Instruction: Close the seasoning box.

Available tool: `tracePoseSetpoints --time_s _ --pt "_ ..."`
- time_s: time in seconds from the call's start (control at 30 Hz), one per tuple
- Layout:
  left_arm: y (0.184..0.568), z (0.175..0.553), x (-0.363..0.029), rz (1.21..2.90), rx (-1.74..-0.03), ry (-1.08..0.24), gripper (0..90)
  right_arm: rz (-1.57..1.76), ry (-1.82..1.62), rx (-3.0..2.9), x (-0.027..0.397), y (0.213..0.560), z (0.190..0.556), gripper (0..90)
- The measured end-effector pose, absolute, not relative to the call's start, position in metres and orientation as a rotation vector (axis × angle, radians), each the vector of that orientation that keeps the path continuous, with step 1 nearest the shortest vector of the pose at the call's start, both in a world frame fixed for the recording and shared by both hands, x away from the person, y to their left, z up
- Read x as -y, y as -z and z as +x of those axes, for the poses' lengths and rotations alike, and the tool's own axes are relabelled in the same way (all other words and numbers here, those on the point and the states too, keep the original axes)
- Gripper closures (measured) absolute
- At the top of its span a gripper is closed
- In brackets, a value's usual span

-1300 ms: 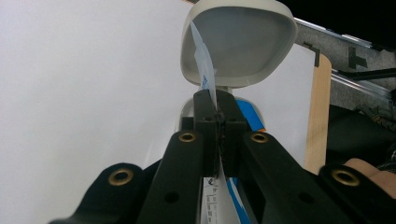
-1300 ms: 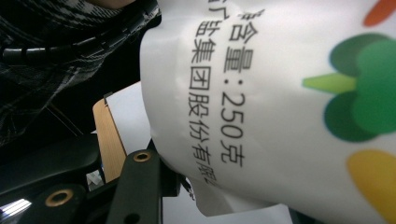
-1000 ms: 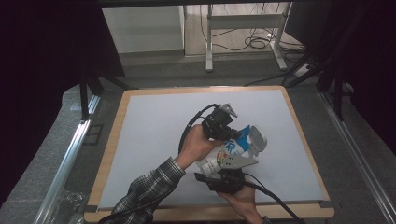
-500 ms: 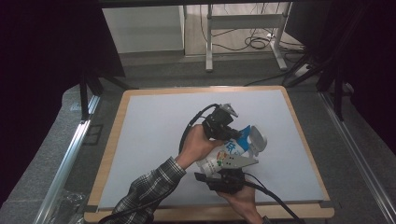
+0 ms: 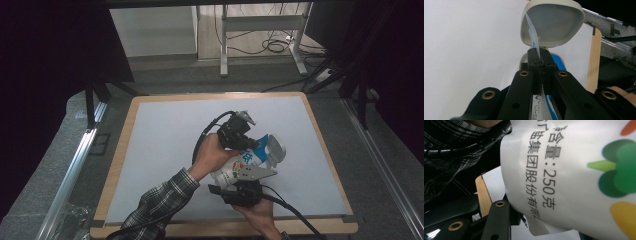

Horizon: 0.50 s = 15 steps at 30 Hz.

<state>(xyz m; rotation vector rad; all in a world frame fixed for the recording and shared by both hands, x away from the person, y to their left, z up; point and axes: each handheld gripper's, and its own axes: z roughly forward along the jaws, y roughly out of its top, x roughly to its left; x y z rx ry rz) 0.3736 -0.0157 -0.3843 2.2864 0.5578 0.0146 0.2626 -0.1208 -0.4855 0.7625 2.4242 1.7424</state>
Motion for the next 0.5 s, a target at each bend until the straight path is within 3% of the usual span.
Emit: tracePoseSetpoints --time_s 0.5 --pt "0.3828 0.3737 0.0169 2.289 -0.568 -0.020 89.1 0.766 -1.753 -2.418 0.1208 0.4847 0.2630 59.4"
